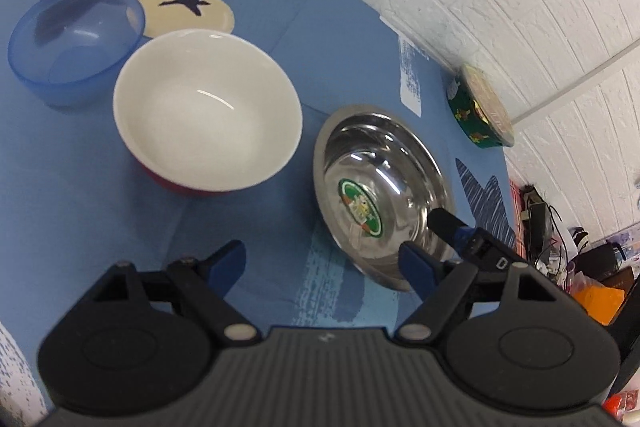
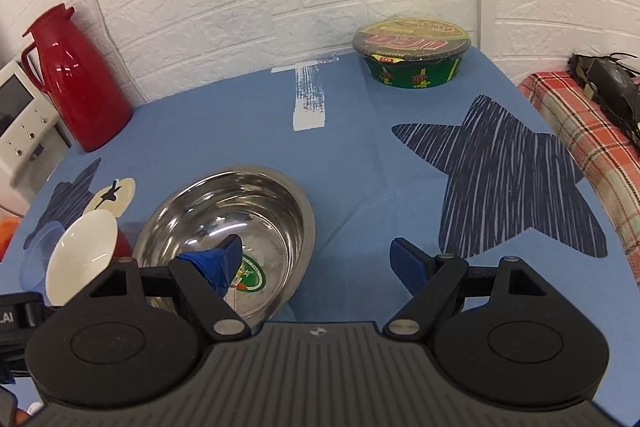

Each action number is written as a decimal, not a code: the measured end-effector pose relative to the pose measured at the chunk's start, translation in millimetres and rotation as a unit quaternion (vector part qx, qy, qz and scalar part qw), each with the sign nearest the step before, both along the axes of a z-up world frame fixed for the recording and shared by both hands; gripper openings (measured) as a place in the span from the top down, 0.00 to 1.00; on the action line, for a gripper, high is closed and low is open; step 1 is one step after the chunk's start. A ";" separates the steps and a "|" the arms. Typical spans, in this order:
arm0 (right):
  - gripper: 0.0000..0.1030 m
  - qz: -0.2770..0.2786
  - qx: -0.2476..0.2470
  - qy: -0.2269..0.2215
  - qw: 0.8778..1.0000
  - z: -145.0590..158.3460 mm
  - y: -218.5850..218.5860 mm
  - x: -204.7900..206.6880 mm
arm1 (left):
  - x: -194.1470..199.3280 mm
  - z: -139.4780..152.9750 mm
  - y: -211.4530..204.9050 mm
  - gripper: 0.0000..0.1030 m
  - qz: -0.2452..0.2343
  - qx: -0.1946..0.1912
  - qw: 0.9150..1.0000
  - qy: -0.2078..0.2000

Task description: Organize plates and bowls

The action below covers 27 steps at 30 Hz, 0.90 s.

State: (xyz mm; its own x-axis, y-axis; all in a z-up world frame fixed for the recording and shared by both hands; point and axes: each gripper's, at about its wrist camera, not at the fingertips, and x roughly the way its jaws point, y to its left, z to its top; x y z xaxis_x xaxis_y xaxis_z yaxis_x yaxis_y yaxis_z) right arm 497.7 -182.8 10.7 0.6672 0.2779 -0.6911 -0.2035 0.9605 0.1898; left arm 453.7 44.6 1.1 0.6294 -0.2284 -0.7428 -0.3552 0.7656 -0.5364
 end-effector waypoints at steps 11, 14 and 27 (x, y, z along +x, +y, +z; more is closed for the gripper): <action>0.34 0.057 -0.105 -0.003 0.993 -22.3 38.2 34.3 | 19.1 -14.6 -10.3 0.22 0.045 0.027 0.999 0.009; 0.35 0.071 -0.113 0.000 0.991 -27.8 45.5 41.9 | 22.7 -15.0 -11.2 0.23 0.050 0.040 0.998 0.005; 0.41 0.100 -0.020 0.018 0.995 -31.5 44.7 27.8 | 27.0 -1.0 -18.5 1.00 -0.062 0.081 0.994 -0.036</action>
State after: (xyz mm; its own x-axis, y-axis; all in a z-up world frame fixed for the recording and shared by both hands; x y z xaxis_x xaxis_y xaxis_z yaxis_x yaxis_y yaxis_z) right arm 525.5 -138.1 -20.8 0.5751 0.3749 -0.7271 -0.3854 0.9082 0.1634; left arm 480.8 26.1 0.1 0.6566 -0.1889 -0.7302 -0.2184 0.8791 -0.4237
